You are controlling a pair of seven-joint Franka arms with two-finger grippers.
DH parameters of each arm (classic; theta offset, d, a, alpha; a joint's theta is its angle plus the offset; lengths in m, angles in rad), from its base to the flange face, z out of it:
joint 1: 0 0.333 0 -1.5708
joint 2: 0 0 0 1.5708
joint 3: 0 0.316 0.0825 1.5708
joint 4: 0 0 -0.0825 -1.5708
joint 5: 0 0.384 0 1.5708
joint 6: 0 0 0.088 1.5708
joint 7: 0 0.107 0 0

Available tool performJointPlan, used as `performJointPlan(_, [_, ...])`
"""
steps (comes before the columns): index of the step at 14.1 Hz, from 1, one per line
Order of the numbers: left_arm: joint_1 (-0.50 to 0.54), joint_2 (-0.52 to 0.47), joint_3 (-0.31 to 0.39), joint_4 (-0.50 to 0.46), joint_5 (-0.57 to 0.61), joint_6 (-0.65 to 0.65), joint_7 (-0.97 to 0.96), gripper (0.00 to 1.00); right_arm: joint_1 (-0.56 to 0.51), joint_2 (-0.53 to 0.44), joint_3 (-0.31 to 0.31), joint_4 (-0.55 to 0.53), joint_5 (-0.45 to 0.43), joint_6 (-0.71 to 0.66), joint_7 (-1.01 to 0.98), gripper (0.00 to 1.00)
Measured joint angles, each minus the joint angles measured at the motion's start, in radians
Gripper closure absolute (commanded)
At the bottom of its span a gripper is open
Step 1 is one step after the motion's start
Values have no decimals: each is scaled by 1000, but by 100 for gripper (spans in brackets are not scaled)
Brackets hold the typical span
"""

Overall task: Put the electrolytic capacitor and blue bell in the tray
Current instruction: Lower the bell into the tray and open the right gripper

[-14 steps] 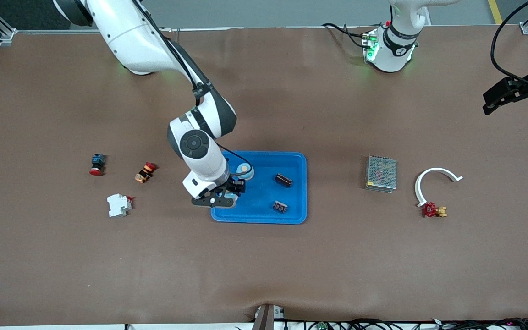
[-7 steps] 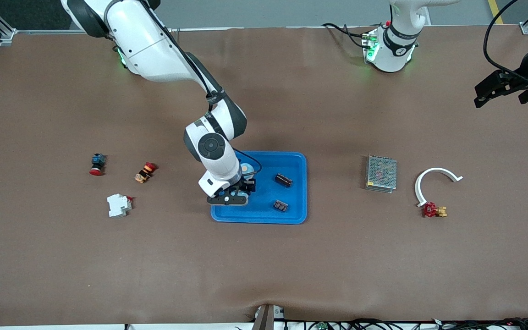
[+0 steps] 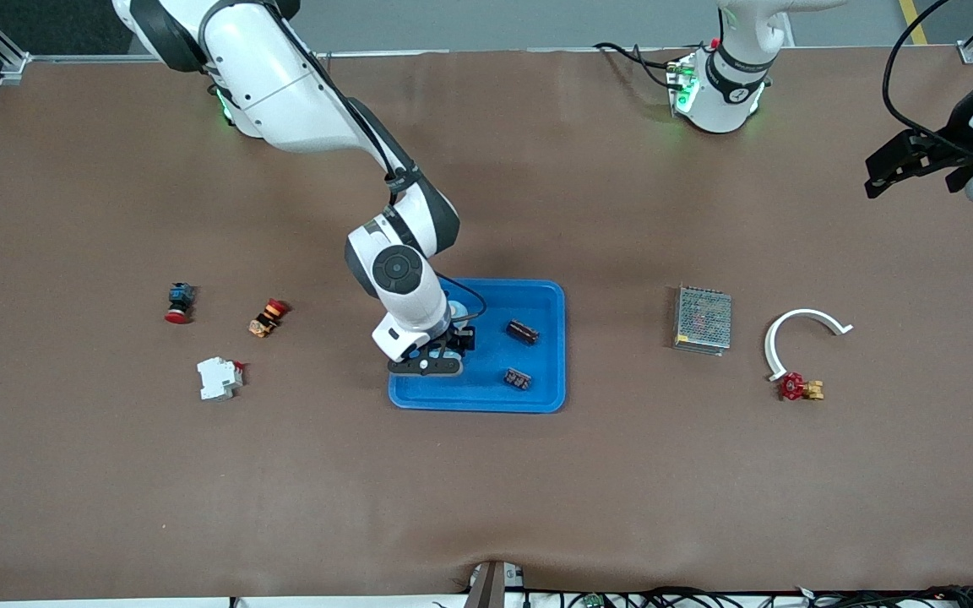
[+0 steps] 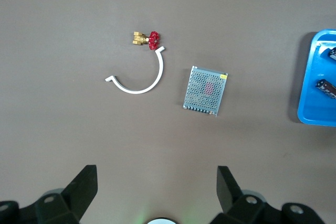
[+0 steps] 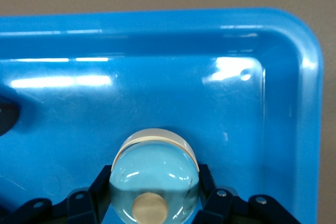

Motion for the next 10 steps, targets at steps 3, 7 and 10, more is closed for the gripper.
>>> performJointPlan(3, [-4, 0, -9, -3, 0, 0, 0, 0, 1, 5, 0, 3, 0, 0, 0, 0])
performJointPlan(7, [-5, 2, -16, -5, 0, 0, 0, 0, 1, 5, -2, 8, -1, 1, -3, 0])
performJointPlan(10, [-5, 7, -16, -6, 0, 3, 0, 0, 1, -24, -2, 29, -2, -65, -39, 0])
